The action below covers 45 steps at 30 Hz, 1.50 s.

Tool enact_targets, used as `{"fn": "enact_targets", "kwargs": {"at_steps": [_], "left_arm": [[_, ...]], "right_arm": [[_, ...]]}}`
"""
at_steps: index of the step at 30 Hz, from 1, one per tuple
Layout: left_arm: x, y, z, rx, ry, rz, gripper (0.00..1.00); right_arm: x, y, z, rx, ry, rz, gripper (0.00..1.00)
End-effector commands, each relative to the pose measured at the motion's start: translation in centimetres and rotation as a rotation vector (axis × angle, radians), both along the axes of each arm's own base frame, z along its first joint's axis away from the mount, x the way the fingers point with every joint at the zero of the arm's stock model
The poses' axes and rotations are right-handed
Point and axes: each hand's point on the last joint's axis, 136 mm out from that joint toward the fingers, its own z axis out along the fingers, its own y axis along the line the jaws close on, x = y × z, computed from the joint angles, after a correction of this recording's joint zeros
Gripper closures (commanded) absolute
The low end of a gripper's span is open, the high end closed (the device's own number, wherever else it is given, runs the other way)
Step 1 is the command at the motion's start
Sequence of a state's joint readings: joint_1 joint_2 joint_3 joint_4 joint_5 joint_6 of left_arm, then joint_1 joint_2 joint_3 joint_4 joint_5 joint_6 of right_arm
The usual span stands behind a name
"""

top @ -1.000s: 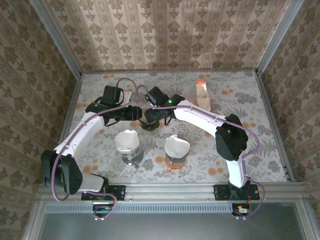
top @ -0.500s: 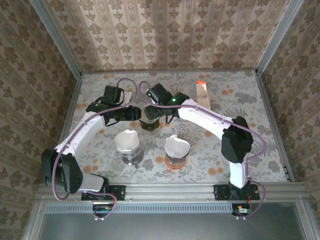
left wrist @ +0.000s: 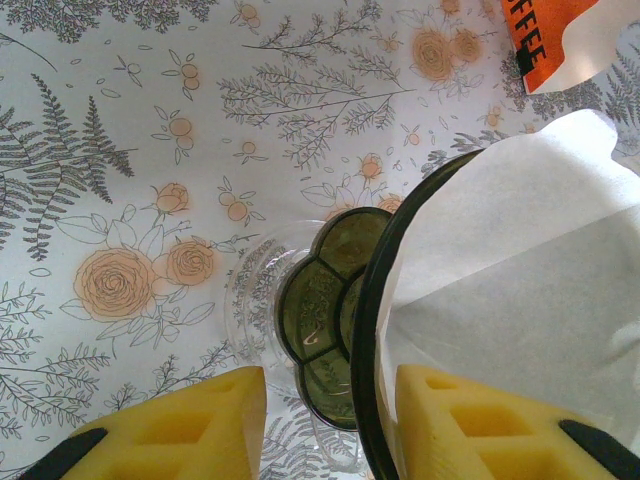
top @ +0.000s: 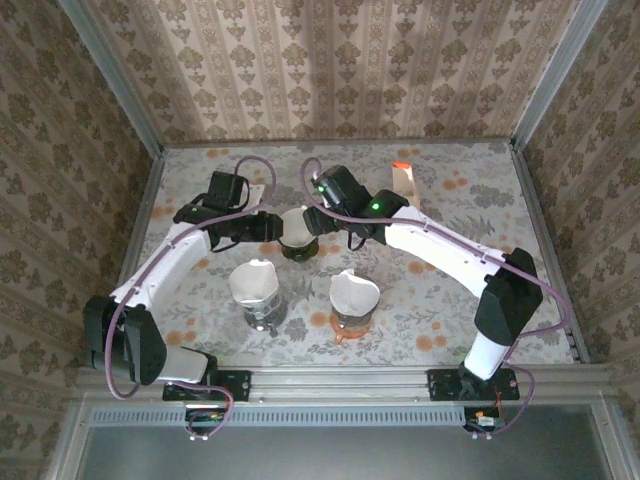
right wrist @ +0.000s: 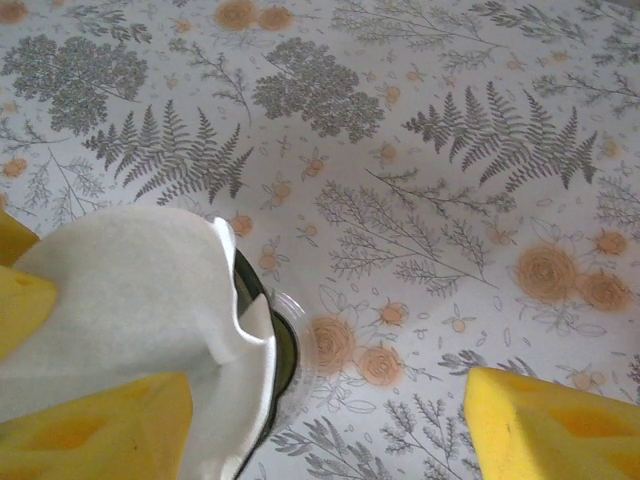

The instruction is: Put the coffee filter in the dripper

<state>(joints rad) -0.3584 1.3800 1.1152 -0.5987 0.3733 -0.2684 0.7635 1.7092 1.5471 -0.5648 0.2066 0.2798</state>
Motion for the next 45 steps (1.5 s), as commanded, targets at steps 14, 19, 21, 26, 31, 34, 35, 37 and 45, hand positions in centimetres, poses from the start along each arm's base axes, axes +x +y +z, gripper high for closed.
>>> {"fn": "enact_targets", "kwargs": {"at_steps": [14,19,21,26,31,34,35,37,45], "left_arm": [[0.0,0.0,-0.1,0.001,0.017,0.0,0.6],[0.1,0.1,0.1,0.001,0.01,0.007,0.58],[0.2,0.1,0.3,-0.003,0.002,0.008,0.55],[0.2,0.0,1.0,-0.019,-0.026,0.009,0.46],[0.4,0.1,1.6,-0.031,-0.047,0.017,0.43],[0.4,0.1,2.1,-0.038,-0.061,0.021,0.41],[0.3,0.1,2.4,-0.041,-0.067,0.024,0.41],[0.3,0.2,3.0,-0.045,-0.084,0.03,0.39],[-0.1,0.7,5.8,-0.063,-0.151,0.044,0.37]], "right_arm": [[-0.1,-0.9,-1.9,0.015,0.026,-0.045,0.43],[0.0,-0.9,-0.5,0.039,-0.003,-0.045,0.34],[0.0,-1.2,0.1,0.051,-0.021,-0.053,0.31],[-0.1,-2.1,1.5,0.077,-0.067,-0.09,0.25],[-0.3,-2.6,1.8,0.086,-0.084,-0.112,0.24],[-0.3,-2.8,2.2,0.091,-0.094,-0.116,0.23],[-0.3,-2.9,2.2,0.091,-0.096,-0.117,0.23],[-0.4,-3.1,2.4,0.088,-0.102,-0.122,0.23],[-0.8,-4.1,3.7,0.097,-0.141,-0.145,0.22]]}}
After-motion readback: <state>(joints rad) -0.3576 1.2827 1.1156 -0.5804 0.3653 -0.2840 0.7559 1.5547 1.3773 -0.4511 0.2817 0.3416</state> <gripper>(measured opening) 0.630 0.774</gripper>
